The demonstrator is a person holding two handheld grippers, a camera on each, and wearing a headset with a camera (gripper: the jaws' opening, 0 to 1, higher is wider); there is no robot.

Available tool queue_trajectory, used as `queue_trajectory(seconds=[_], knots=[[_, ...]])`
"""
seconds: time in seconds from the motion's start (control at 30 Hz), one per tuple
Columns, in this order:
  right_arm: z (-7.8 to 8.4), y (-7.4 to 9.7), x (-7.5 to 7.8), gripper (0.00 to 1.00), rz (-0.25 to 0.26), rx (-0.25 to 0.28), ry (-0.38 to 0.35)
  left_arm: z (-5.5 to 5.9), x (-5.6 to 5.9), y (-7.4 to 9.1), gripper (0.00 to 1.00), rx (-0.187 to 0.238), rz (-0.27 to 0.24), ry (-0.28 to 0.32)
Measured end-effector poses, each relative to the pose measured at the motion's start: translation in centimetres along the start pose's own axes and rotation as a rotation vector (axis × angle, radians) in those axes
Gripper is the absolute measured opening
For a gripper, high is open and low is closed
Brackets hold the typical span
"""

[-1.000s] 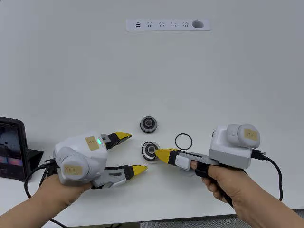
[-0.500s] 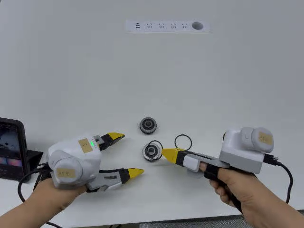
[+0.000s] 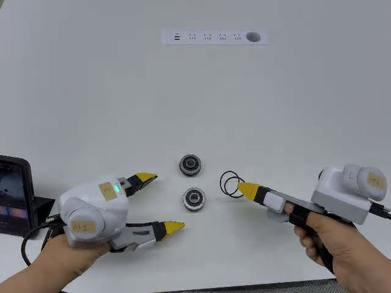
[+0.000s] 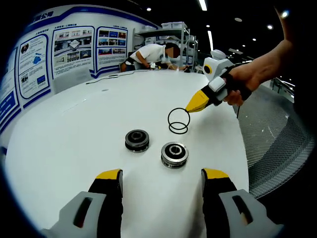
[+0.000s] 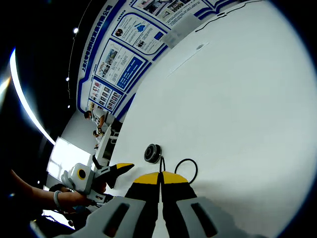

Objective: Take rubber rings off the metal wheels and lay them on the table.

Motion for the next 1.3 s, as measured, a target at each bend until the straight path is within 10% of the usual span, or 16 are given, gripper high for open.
queue_trajectory(seconds=[0.93,1.3], knots=[[0.4,0.1,2.5,0.11,0.136,-0.041,0.128,0.1,-0.1,0.2,0.62,-0.005,-0.006,0.011],[0.4,0.1,1.8,0.18,0.205,-0.129,0.476,0.0,-0.3,0.3,0.61,-0.003,-0.009,0.008]])
Point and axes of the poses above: the centre of the closed fingertips' face, and the gripper's own axes: y roughly backward along the fingers, x roughly to its right, z roughly out of its underside, the point moved 5 cm from there along y, roughly backward along the fingers, and after that the axes turned 5 degrees about -y, right-handed, at the moved point
